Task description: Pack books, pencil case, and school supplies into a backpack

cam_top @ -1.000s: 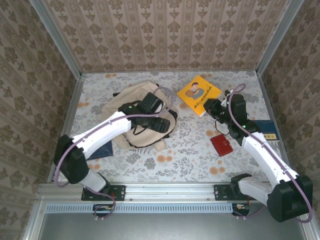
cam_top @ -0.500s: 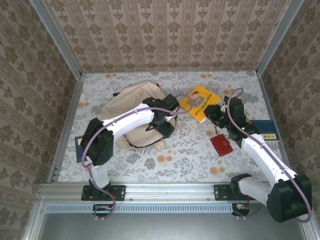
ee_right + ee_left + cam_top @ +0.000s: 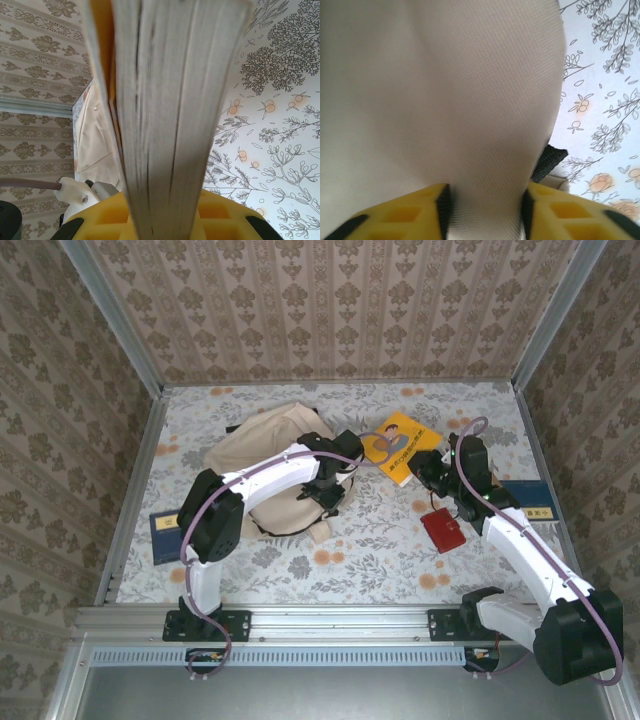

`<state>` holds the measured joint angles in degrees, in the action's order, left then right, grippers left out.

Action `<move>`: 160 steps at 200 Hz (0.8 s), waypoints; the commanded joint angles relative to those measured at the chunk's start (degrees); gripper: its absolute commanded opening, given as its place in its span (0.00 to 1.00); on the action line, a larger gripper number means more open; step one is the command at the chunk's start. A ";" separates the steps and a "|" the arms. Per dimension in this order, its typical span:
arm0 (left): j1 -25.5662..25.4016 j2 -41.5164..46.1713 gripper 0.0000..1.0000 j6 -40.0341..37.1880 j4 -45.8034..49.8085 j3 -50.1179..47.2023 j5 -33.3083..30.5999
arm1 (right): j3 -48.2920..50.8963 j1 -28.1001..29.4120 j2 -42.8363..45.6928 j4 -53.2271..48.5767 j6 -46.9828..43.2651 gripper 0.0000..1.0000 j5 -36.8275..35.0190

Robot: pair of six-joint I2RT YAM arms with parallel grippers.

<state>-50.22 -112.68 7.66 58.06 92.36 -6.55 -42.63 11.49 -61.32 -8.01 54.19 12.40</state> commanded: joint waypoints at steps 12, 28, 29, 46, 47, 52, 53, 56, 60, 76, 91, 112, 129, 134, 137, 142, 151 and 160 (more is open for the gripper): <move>-0.32 1.27 0.24 -1.77 1.25 2.83 -1.53 | -0.26 -0.43 1.99 3.22 0.47 0.00 0.87; 0.02 2.31 0.16 -2.09 1.24 3.36 -1.33 | -0.34 -0.60 2.41 2.79 0.47 0.00 0.56; 0.07 2.35 0.16 -2.11 1.16 3.40 -1.21 | -0.34 -0.59 2.47 2.77 0.47 0.00 0.54; 0.55 4.40 0.13 -2.21 0.22 3.08 -0.58 | -0.39 -0.74 3.24 1.85 0.09 0.00 0.02; 0.56 4.53 0.13 -2.26 0.17 3.00 -0.58 | -0.41 -0.71 3.32 1.81 0.02 0.00 -0.04; 0.81 5.36 0.12 -2.27 -0.16 2.90 -0.16 | -0.51 -0.78 3.66 1.33 -0.18 0.00 -0.23; 0.86 5.54 0.12 -2.28 -0.19 2.87 -0.10 | -0.52 -0.81 3.70 1.24 -0.20 0.00 -0.25; 0.99 6.07 0.12 -2.29 -0.36 2.77 0.09 | -0.59 -0.81 3.92 0.98 -0.38 0.00 -0.39; 1.22 6.82 0.11 -2.29 -0.76 2.52 0.08 | -0.69 -0.88 4.28 0.53 -0.67 0.00 -0.64; 2.67 10.55 0.10 -2.14 -2.86 1.39 1.56 | -0.96 -0.98 5.74 -1.17 -1.69 0.00 -1.40; 4.81 14.62 0.10 -1.51 -6.29 -0.56 4.38 | -1.35 -1.06 6.86 -2.49 -2.40 0.00 -1.42; 8.40 19.89 0.10 1.18 -12.04 -3.43 8.17 | -2.16 -1.09 7.59 -3.85 -3.33 0.00 0.70; 11.22 23.08 0.10 4.23 -17.78 -6.27 9.62 | -2.50 -1.03 7.54 -3.40 -2.99 0.00 4.63; 11.90 23.90 0.10 5.29 -19.15 -6.92 9.04 | -2.41 -1.03 7.47 -2.72 -2.61 0.00 6.46; 12.16 24.30 0.09 5.80 -19.93 -7.27 8.70 | -2.33 -1.02 7.36 -2.15 -2.26 0.00 7.54; 12.55 24.85 0.09 6.25 -21.08 -7.75 8.28 | -2.08 -0.96 7.21 -0.93 -1.47 0.00 9.74; 12.92 25.73 0.08 6.50 -23.01 -8.60 7.69 | -1.45 -0.62 6.80 1.46 0.20 0.00 13.01; 12.96 26.44 0.07 6.67 -25.11 -9.37 7.03 | -0.99 0.13 6.20 3.60 1.80 0.00 15.43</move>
<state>-37.34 -88.27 11.18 42.72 85.06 -0.38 -42.68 10.72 -55.35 -13.26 52.99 17.54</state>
